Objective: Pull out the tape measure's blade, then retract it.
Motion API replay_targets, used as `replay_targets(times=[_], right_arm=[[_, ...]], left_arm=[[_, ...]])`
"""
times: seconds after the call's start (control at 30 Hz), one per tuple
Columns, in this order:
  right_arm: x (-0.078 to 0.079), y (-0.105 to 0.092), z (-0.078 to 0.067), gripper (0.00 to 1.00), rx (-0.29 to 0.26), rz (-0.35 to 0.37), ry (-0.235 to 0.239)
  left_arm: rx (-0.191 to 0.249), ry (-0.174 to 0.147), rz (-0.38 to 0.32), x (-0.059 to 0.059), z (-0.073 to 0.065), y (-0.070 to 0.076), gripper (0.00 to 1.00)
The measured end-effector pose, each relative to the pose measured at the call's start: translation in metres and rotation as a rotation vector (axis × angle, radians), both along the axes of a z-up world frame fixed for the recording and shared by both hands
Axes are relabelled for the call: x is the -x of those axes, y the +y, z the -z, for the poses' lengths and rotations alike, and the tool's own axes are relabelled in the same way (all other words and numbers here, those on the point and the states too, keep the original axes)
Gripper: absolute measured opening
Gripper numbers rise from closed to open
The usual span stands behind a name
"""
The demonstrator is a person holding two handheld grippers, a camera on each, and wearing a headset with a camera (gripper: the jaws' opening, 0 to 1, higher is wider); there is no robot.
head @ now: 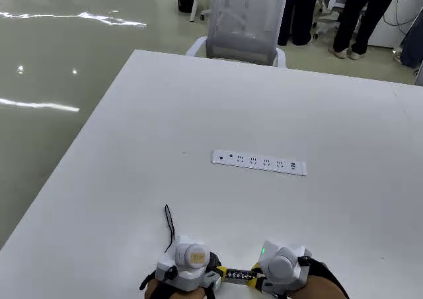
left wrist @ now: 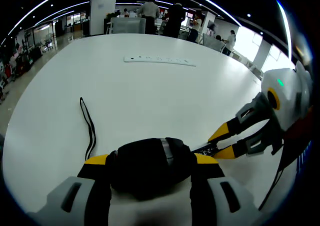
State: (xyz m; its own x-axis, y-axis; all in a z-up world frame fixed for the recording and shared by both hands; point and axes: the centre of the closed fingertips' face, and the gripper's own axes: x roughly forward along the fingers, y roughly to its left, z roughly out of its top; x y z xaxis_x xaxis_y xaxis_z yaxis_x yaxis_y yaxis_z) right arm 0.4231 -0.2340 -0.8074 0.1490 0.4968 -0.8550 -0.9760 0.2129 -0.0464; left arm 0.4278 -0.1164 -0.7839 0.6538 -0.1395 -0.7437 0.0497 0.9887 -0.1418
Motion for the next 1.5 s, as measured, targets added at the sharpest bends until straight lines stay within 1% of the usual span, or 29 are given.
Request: replay_targets(times=[0.2,0.57,0.67,1.0,1.4,1.5], right_arm=[[0.0,0.003,0.0,0.13,0.001,-0.002,0.002],[-0.001,0.007,-0.001,0.13,-0.002,-0.005,0.005],[0.0,0.008,-0.001,0.13,-0.004,-0.003,0.013],[-0.001,0.012,0.0,0.13,-0.001,-0.019,0.01],[0.0,0.017,-0.001,0.13,-0.006,-0.023,0.007],[0.0,0.018,0.0,0.13,-0.006,-0.019,0.01]], left_arm=[[0.001,0.0,-0.001,0.001,0.0,0.0,0.61],[0.001,0.0,0.0,-0.001,-0.001,0.0,0.61],[0.001,0.0,-0.001,0.0,-0.001,0.0,0.61],[0.003,-0.001,-0.001,-0.001,-0.001,0.0,0.61],[0.008,-0.003,-0.004,-0.002,-0.001,0.0,0.61],[0.009,-0.002,-0.004,-0.002,-0.001,0.0,0.61]])
